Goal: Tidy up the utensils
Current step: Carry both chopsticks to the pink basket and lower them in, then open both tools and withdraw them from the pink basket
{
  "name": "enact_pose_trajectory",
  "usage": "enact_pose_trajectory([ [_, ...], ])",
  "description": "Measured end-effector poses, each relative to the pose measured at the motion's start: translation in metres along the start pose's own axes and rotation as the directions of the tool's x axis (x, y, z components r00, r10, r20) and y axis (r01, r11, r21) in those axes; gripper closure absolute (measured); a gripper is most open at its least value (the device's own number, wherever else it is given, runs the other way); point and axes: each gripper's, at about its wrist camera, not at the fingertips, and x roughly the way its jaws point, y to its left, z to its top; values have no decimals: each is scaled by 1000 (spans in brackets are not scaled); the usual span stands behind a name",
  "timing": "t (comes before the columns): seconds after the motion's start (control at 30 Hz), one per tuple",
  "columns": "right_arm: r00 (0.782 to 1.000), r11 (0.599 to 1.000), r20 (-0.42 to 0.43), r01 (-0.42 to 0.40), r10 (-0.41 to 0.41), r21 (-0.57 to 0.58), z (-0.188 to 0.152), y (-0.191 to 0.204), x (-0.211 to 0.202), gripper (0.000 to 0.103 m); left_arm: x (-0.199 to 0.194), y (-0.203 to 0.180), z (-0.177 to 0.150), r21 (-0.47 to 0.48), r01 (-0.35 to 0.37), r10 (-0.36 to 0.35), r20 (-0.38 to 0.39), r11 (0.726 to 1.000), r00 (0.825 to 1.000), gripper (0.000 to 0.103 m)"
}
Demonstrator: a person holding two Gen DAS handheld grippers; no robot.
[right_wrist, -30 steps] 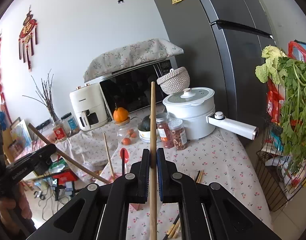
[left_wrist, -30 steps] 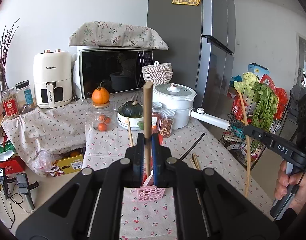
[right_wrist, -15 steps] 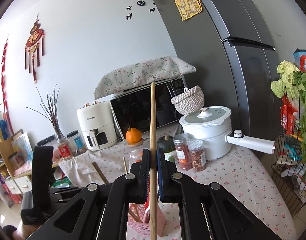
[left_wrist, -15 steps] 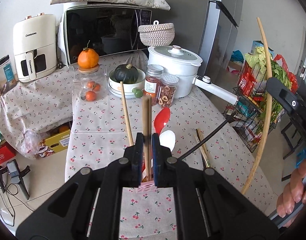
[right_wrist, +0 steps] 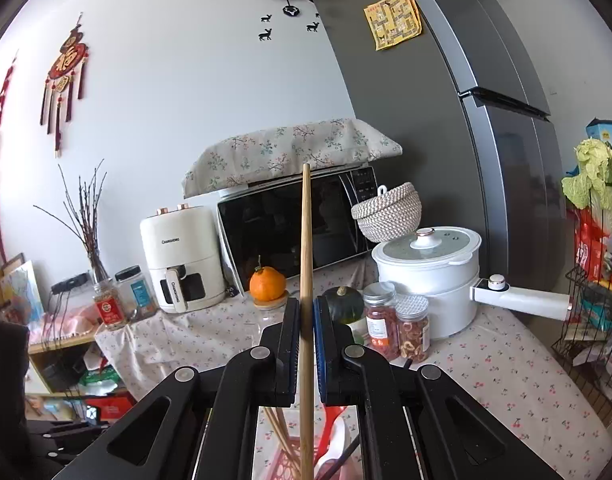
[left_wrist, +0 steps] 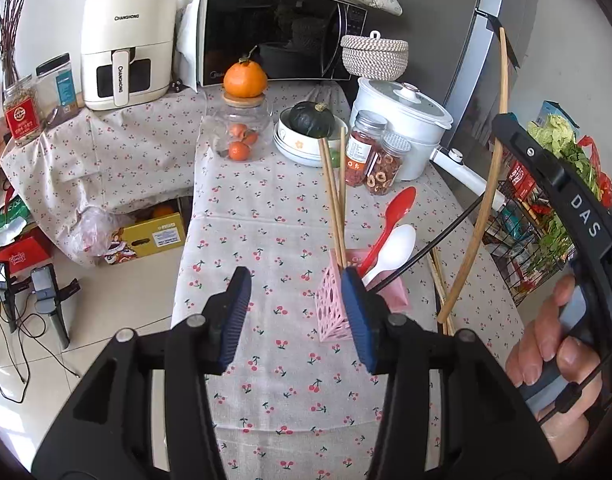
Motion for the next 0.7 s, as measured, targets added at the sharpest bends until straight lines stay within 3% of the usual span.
enact_pose_trajectory([
  [0.1,999,999,32,31,-31,-12,-10,10,12,96,-1,11,-2,-33,-12,11,-14,999,1000,47],
  [0.33,988,993,122,107,-100,-56,-35,28,27,96,3,24,-3,-70,-30,27,-42,997,999,47],
  [0.5,986,989,133,115,-103,-89,-48,38,32,96,2,24,-2,-66,-33,30,-39,997,999,46],
  [0.7,991,993,103,94,-86,-76,-47,32,28,91,0,20,0,-41,-69,69,-12,997,998,35],
])
